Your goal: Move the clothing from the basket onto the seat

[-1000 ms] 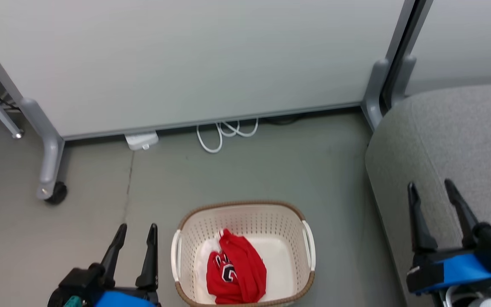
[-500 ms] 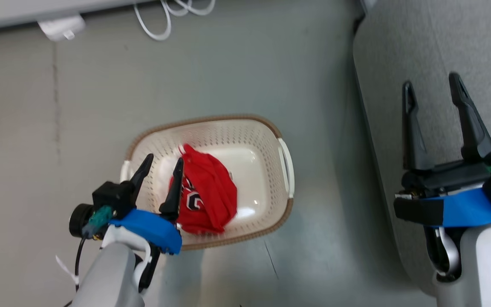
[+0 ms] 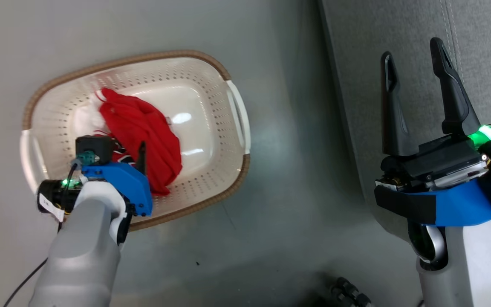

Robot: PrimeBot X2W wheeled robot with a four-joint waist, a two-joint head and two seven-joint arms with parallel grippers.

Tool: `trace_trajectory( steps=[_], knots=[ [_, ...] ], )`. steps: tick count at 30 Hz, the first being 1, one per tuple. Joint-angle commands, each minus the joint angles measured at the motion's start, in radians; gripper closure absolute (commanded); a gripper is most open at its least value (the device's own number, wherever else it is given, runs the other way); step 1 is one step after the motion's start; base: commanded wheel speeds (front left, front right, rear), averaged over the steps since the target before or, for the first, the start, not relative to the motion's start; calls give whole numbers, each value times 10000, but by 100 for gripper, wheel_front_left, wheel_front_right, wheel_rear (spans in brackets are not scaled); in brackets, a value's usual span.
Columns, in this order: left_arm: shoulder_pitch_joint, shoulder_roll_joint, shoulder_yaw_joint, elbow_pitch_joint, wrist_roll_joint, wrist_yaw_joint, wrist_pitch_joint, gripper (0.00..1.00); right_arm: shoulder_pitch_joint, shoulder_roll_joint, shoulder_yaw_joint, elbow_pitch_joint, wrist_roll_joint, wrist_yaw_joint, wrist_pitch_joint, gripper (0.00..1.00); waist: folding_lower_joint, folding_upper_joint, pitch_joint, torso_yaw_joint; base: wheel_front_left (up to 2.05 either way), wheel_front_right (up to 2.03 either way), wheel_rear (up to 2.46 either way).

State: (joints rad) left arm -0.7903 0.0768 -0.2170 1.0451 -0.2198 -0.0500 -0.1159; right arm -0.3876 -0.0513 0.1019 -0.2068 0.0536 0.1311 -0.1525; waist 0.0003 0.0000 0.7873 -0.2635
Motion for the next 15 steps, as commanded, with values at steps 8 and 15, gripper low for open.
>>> trace_trajectory(
  steps=[8, 15],
  knots=[
    [-844, 301, 208, 1211, -183, 676, 578, 0, -246, 18, 240, 43, 471, -5, -422, 0, -3, 0, 1131, -917, 0, 0, 0],
    [-995, 365, 305, 1823, -416, 752, 868, 0, -271, 17, 386, 219, 779, -5, -694, 0, -3, 0, 1352, -1179, 0, 0, 0]
  ],
)
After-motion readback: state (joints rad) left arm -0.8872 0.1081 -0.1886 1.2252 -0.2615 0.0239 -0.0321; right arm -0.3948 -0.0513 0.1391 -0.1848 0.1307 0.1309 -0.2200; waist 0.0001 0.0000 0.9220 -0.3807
